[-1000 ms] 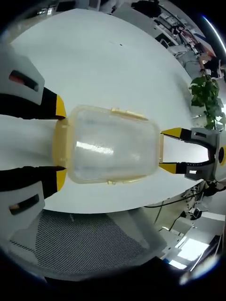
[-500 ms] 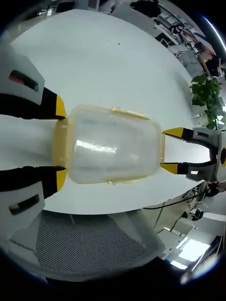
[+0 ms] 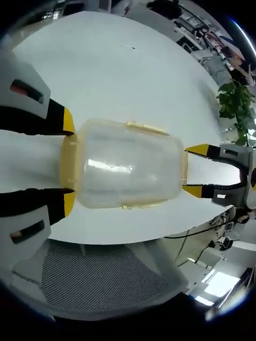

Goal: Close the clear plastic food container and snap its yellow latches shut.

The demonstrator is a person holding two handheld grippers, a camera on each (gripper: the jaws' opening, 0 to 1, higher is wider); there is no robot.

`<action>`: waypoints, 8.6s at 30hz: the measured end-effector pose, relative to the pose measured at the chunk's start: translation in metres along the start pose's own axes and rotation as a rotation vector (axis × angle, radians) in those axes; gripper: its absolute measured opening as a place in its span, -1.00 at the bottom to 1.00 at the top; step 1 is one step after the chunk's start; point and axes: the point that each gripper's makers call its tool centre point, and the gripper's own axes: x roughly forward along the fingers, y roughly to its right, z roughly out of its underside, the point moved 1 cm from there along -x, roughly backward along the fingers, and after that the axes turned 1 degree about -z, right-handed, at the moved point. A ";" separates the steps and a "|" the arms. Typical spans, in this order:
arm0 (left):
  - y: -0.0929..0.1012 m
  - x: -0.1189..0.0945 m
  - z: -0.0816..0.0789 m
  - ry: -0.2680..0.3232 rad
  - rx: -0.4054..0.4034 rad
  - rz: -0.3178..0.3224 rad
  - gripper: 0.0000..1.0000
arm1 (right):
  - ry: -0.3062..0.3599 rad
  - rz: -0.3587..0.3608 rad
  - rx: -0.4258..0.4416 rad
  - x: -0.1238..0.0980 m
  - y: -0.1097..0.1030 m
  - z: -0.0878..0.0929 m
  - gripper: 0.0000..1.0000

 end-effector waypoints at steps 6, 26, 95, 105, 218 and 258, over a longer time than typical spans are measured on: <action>0.000 0.001 0.002 0.001 -0.009 0.000 -0.26 | 0.001 0.002 -0.003 0.001 -0.001 -0.001 -0.25; 0.001 0.004 0.002 -0.012 -0.007 0.009 -0.25 | 0.016 -0.005 -0.001 0.003 -0.002 0.001 -0.25; 0.010 -0.021 0.008 0.128 -0.461 0.034 -0.18 | 0.115 -0.029 0.484 -0.017 -0.002 0.003 -0.19; 0.007 -0.021 0.009 0.199 -0.680 0.041 -0.15 | 0.133 -0.005 0.606 -0.016 0.003 0.006 -0.24; 0.006 0.008 -0.017 0.278 -1.224 -0.031 -0.49 | 0.226 -0.061 1.079 0.005 0.004 -0.009 -0.59; 0.005 0.005 -0.008 0.278 -1.140 -0.050 0.39 | 0.367 0.027 1.087 0.006 -0.010 -0.016 0.19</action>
